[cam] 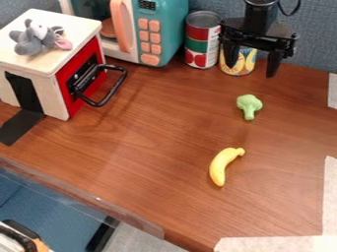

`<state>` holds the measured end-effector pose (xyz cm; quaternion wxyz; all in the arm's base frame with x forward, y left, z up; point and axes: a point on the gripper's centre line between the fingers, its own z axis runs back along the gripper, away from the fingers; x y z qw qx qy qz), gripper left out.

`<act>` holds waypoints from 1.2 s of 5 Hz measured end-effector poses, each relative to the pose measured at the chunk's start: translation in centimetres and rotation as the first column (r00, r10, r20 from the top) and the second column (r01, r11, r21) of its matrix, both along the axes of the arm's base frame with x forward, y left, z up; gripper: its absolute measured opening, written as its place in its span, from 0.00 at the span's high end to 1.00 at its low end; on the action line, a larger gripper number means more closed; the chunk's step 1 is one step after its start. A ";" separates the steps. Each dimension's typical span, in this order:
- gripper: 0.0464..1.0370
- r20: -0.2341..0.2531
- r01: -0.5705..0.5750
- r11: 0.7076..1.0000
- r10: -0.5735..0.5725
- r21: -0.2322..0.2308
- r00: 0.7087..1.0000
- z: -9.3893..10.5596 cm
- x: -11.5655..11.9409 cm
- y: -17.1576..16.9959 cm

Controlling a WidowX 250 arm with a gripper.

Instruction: Take the gray object and put it on the lower center of the table.

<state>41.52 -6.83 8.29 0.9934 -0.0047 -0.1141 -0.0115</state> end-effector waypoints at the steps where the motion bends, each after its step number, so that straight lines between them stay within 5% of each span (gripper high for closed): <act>1: 0.04 -0.053 0.006 1.000 -0.005 0.009 0.999 -1.9 -0.6 0.1; 2: 0.04 -0.083 -0.027 1.000 0.028 0.014 0.996 -1.3 -1.7 3.2; 4: 0.04 -0.012 -0.059 0.998 0.060 0.013 0.998 6.0 -4.2 9.8; 6: 0.04 -0.064 -0.125 0.992 0.127 0.034 0.990 8.7 -6.8 17.9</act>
